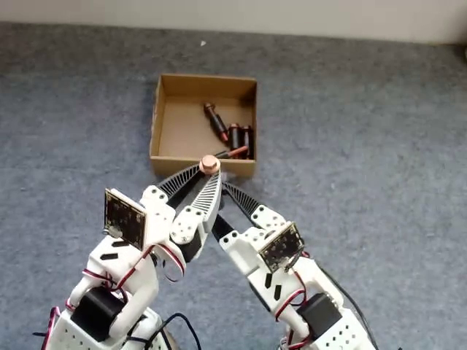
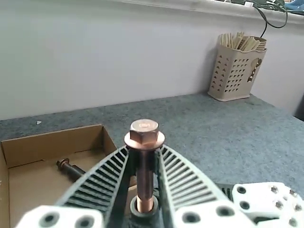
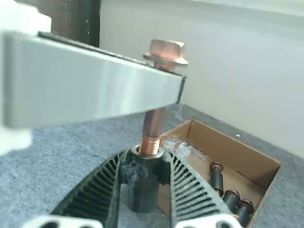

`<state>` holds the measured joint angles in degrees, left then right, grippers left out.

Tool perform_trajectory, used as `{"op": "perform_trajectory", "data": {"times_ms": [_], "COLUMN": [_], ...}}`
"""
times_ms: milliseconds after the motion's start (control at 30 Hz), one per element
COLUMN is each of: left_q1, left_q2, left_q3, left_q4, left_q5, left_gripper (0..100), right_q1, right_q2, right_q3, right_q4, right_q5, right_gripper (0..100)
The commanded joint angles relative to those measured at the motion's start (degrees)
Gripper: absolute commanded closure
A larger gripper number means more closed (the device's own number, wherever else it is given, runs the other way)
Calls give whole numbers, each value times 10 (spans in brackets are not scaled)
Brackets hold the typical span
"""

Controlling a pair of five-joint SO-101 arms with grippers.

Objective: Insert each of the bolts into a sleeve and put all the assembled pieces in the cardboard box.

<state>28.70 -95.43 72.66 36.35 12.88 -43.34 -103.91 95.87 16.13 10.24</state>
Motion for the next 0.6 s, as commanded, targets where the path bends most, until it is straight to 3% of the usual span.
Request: {"op": "perform_trajectory", "data": {"times_ms": [0, 133, 300, 567], "left_q1": [7, 6, 4, 4], "left_q2": [-4, -4, -4, -4], "left_q3": [-6, -6, -7, -7], "left_q4": [0, 26, 86, 108], "left_q5": [-6, -8, -26, -65], "left_gripper": [995, 983, 834, 823], "right_q1": [-2, 13, 55, 73], "right_q2": [-13, -13, -13, -12], "right_q3": [68, 65, 52, 58], "right_q4": [-15, -29, -65, -61], "right_q5": [7, 6, 3, 3], "right_gripper": [993, 993, 993, 993]}}
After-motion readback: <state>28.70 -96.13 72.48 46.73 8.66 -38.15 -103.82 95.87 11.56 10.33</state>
